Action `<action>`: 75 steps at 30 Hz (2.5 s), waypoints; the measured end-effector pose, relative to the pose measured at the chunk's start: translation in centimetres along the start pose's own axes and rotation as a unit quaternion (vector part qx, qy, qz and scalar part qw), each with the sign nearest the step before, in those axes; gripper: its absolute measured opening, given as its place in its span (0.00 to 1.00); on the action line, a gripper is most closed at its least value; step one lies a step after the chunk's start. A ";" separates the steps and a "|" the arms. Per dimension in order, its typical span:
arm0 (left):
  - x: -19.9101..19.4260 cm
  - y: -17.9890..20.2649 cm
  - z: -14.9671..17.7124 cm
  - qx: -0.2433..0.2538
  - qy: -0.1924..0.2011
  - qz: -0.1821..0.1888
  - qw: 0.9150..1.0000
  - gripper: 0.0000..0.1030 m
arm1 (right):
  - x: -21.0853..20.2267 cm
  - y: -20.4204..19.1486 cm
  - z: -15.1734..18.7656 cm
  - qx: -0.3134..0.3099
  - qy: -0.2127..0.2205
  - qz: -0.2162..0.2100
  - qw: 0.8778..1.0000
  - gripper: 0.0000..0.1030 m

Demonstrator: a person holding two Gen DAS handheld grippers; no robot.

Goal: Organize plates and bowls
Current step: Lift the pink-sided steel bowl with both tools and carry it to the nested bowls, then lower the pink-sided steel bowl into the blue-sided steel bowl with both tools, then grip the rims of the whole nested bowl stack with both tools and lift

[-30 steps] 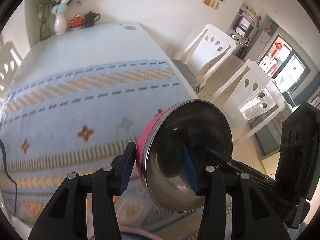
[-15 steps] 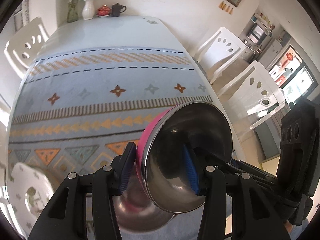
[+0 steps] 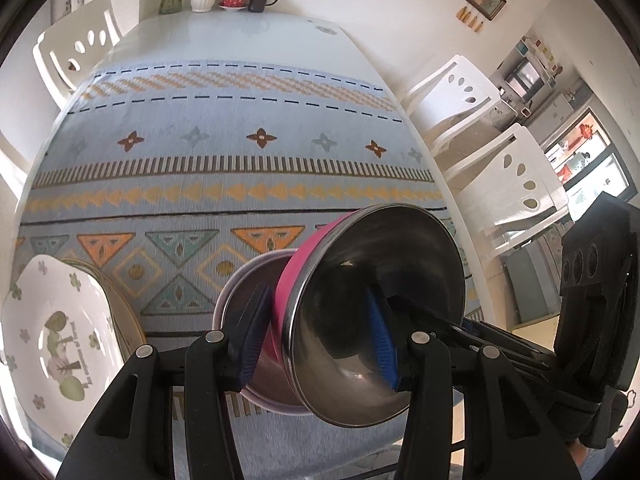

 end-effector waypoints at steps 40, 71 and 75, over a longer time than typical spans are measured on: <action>0.4 -2.1 1.2 -0.033 -0.015 0.004 0.999 0.43 | 1.9 -1.2 0.7 -0.040 -0.045 0.020 0.998 0.37; -0.6 -5.2 0.8 -0.055 -0.007 -0.039 0.998 0.43 | 0.9 0.4 -1.2 -0.021 -0.015 0.036 0.999 0.52; -0.6 -5.3 0.7 -0.057 -0.007 -0.040 0.998 0.43 | 0.9 0.2 -1.4 -0.028 -0.015 0.035 0.999 0.52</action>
Point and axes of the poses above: each gripper's, at about its wrist camera, not at the fingertips, and x roughly the way its jaws point, y to its right, z to its underside, the point moved 5 cm from there along x, roughly the way its jaws point, and after that the axes turned 9 degrees about z, right-handed, at the moved point
